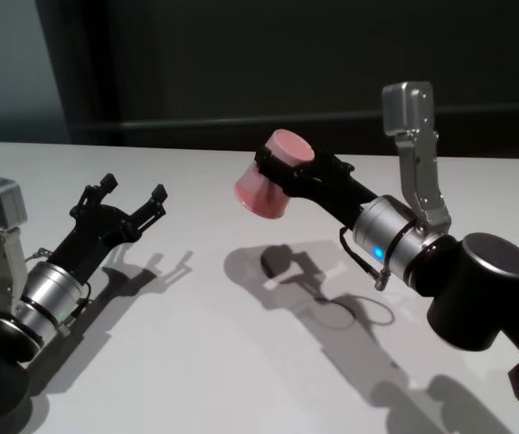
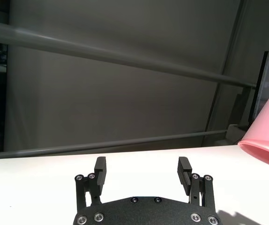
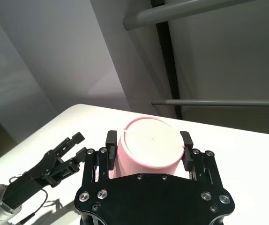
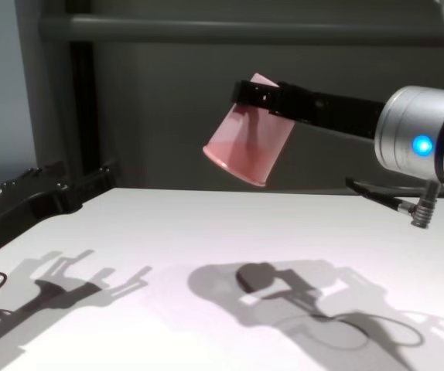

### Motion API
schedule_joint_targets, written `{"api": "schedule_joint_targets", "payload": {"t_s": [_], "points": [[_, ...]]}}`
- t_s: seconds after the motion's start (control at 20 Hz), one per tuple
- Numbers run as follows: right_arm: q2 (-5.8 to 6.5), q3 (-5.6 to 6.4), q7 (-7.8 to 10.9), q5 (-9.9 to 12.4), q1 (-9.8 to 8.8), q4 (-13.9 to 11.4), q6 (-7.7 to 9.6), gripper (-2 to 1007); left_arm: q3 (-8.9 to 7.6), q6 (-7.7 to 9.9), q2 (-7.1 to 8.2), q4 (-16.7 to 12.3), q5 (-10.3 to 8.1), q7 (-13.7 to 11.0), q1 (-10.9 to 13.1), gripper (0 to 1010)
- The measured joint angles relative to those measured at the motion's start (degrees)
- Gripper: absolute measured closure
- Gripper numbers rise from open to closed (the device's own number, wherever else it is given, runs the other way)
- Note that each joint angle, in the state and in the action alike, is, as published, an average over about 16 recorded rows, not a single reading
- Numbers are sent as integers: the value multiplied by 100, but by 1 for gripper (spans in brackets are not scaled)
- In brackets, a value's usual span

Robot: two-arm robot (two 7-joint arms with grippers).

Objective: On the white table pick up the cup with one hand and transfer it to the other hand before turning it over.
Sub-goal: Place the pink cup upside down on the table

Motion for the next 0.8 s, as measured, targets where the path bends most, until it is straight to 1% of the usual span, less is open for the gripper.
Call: {"api": "schedule_joint_targets", "payload": {"t_s": [0.15, 0.25, 0.35, 0.45, 0.6, 0.7, 0.8], "points": [[43, -163, -467, -392, 70, -139, 338, 220, 0, 0, 0, -1, 0, 0, 0, 7], [52, -266, -718, -623, 123, -194, 568, 220, 0, -1, 0, -2, 0, 0, 1, 7], [46, -366, -927, -826, 183, -216, 799, 220, 0, -1, 0, -3, 0, 0, 1, 7], [28, -459, -1106, -1004, 244, -210, 1018, 220, 0, -1, 0, -3, 0, -1, 1, 7], [-21, -580, -1299, -1210, 328, -150, 1298, 220, 0, -1, 0, -4, 0, -1, 1, 7], [-66, -649, -1399, -1324, 378, -89, 1448, 220, 0, -1, 0, -4, 0, -1, 1, 7], [-115, -708, -1476, -1425, 420, -18, 1560, 220, 0, -1, 0, -4, 0, -1, 1, 7]]}}
